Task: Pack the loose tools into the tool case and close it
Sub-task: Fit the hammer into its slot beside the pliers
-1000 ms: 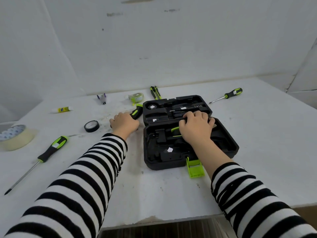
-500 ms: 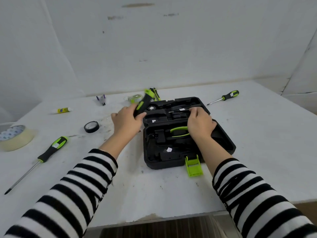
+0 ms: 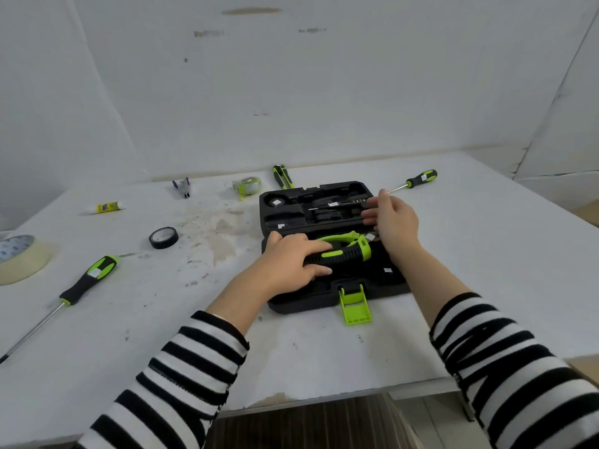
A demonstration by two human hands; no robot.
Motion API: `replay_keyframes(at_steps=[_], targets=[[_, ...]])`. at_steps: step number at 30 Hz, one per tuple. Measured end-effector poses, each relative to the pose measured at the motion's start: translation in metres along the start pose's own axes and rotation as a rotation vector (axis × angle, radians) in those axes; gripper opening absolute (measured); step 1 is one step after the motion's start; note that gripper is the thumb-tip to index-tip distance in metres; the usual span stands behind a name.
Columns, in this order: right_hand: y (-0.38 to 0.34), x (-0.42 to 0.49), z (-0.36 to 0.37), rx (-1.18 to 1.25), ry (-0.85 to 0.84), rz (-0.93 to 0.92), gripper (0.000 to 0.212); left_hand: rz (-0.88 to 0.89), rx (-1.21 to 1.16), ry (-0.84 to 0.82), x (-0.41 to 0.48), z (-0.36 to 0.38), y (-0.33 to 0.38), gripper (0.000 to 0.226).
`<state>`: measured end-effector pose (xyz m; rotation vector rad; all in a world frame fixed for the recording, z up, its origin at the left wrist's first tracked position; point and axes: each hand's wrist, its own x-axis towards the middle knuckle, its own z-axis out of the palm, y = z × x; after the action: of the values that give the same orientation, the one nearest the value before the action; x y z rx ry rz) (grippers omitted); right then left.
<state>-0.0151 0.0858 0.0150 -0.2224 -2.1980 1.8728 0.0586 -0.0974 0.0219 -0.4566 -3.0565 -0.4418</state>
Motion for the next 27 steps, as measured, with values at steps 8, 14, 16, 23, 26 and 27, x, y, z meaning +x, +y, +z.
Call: replay_keyframes(at_steps=[8,14,16,23,26,27], targets=[[0.008,-0.004,0.003,0.035,-0.03,-0.051,0.04,0.042,0.02,-0.084,-0.003,-0.002,-0.013,0.038],[0.008,-0.006,0.004,-0.052,-0.037,-0.107,0.04,0.036,0.038,-0.09,0.001,-0.008,-0.008,0.032],[0.008,-0.007,0.004,-0.096,-0.048,-0.128,0.04,0.016,0.046,-0.116,0.003,-0.01,-0.005,0.032],[0.007,-0.017,0.006,-0.557,-0.206,-0.302,0.025,-0.074,0.113,-0.013,0.003,-0.014,-0.013,0.051],[0.003,-0.024,-0.003,-0.856,-0.078,-0.302,0.035,-0.306,0.003,0.208,-0.006,-0.003,-0.037,0.063],[0.004,-0.025,-0.008,-0.946,-0.042,-0.22,0.045,-0.407,-0.068,0.216,-0.008,0.002,-0.045,0.065]])
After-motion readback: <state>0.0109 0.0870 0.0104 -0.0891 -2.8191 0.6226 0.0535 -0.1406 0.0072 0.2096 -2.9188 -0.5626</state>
